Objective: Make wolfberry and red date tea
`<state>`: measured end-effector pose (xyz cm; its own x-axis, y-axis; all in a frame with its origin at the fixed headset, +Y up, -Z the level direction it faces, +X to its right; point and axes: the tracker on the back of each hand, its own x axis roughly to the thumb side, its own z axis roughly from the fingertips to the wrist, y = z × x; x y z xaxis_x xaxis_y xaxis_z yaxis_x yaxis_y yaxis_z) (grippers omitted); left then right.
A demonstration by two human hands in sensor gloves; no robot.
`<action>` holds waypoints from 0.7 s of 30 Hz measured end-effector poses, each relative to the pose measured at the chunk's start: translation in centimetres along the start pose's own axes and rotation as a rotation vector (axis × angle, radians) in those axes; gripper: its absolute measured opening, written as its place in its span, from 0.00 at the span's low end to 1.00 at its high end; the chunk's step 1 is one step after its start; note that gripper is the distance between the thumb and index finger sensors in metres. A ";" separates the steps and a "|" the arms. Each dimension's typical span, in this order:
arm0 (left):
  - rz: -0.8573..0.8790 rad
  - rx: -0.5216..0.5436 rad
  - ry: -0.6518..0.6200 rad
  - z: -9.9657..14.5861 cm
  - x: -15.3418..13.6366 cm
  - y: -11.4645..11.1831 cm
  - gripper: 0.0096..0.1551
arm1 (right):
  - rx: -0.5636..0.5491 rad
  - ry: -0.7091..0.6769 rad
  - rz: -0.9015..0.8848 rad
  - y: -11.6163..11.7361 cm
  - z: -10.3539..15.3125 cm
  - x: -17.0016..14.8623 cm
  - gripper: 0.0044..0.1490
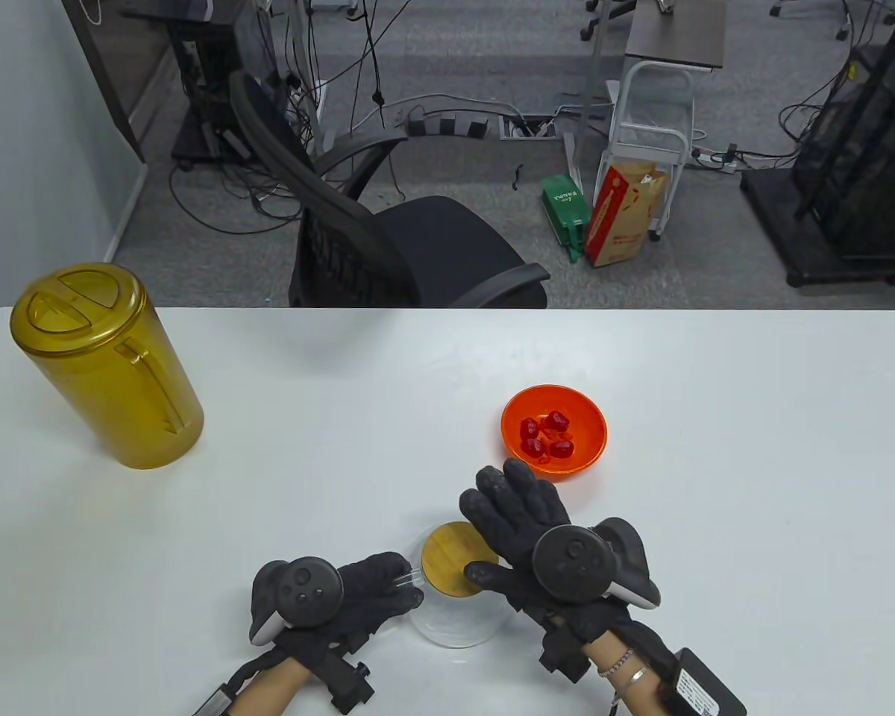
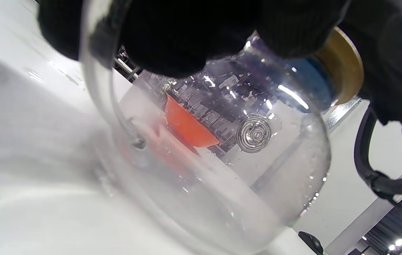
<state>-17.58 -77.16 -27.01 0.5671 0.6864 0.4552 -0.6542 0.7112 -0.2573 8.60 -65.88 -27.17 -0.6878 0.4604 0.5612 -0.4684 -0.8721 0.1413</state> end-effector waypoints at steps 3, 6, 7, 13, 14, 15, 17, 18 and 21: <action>-0.001 0.001 -0.001 0.0 0.0 0.0 0.25 | 0.160 -0.004 -0.039 0.7 -1.7 0.8 0.58; -0.002 0.002 -0.002 0.1 0.0 0.0 0.25 | 0.306 0.015 -0.033 1.8 -3.1 1.2 0.63; -0.002 0.002 -0.002 0.0 0.0 0.0 0.25 | 0.348 0.025 -0.019 2.1 -3.4 1.3 0.65; 0.005 -0.004 -0.005 0.1 0.1 0.1 0.25 | 0.555 0.081 0.015 3.6 -4.7 1.3 0.66; 0.005 -0.005 -0.005 0.1 0.1 0.1 0.25 | 0.578 0.085 0.026 3.7 -4.9 1.3 0.66; 0.006 -0.006 -0.005 0.1 0.1 0.1 0.25 | 0.596 0.091 0.041 3.9 -5.0 1.3 0.65; 0.008 -0.008 -0.006 0.0 0.1 0.1 0.25 | 0.628 0.096 0.082 4.2 -5.3 1.3 0.64; 0.008 -0.008 -0.006 0.0 0.1 0.1 0.25 | 0.620 0.092 0.089 4.3 -5.3 1.3 0.64; 0.011 -0.010 -0.007 0.0 0.1 0.1 0.25 | 0.623 0.076 0.077 4.5 -5.5 1.2 0.63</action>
<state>-17.62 -77.00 -26.96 0.5564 0.6931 0.4583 -0.6553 0.7051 -0.2709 2.61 -68.36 -30.32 -0.7549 0.3827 0.5326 -0.0210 -0.8257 0.5637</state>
